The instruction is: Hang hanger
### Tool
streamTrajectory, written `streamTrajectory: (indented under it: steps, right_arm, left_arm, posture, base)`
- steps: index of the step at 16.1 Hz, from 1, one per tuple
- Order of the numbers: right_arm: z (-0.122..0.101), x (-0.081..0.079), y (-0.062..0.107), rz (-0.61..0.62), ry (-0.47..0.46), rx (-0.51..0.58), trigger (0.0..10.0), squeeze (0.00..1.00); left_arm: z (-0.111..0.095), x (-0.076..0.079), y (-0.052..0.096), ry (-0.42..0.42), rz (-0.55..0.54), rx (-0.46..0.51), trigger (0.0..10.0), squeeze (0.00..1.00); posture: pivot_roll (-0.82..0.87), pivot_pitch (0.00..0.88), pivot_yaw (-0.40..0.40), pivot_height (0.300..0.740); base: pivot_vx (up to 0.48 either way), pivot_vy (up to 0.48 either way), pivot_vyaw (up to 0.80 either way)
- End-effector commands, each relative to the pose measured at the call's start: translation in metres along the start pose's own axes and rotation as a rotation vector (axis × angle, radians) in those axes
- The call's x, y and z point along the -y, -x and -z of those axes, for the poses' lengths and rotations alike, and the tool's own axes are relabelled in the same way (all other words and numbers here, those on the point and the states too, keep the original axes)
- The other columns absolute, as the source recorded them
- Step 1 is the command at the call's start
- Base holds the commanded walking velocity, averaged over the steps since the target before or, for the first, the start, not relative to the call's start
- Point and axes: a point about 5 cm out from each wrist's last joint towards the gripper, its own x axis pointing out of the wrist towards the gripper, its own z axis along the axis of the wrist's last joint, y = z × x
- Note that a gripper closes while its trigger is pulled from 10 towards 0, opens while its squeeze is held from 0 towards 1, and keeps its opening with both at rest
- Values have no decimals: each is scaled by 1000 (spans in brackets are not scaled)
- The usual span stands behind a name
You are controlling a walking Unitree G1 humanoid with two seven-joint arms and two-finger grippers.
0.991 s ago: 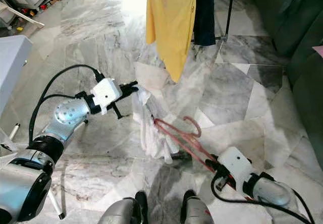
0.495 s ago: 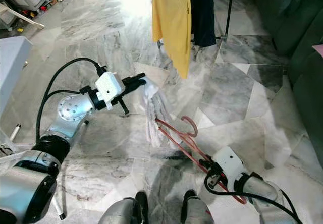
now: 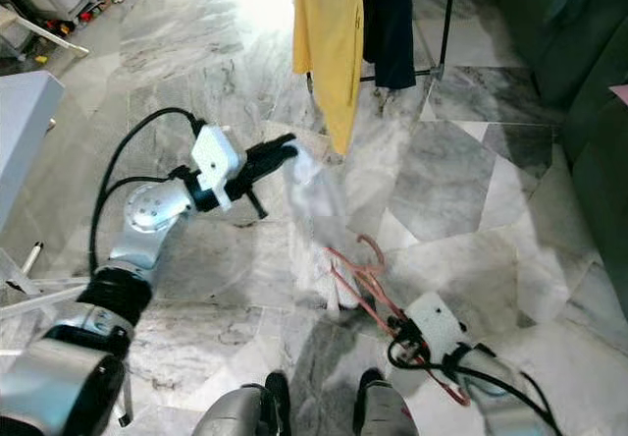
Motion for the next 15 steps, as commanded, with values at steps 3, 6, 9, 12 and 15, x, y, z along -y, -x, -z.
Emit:
streamTrajectory:
  steps: [3,6,9,12,15]
  right_arm:
    - [-16,1,-9,64,-27,93,10000,0]
    - [-38,9,-16,110,-39,185,10000,0]
    - [-6,5,-8,119,-139,91,10000,0]
    - [33,-4,11,150,-228,-20,10000,0]
    - [61,-13,26,157,-277,-115,10000,0]
  left_arm:
    - [0,11,2,48,42,9,10000,0]
    - [7,28,6,97,70,-13,10000,0]
    - [6,22,7,118,4,-14,10000,0]
    - [-1,0,5,228,-133,15,10000,0]
    - [-2,-15,4,283,-229,19,10000,0]
  posture:
    - [-172,269,177,740]
    - [-179,266,174,740]
    - [-181,260,157,740]
    - [-186,263,156,740]
    - [-200,273,164,740]
  base:
    - [0,0,0]
    - [0,0,0]
    - [0,0,0]
    - [0,0,0]
    - [0,0,0]
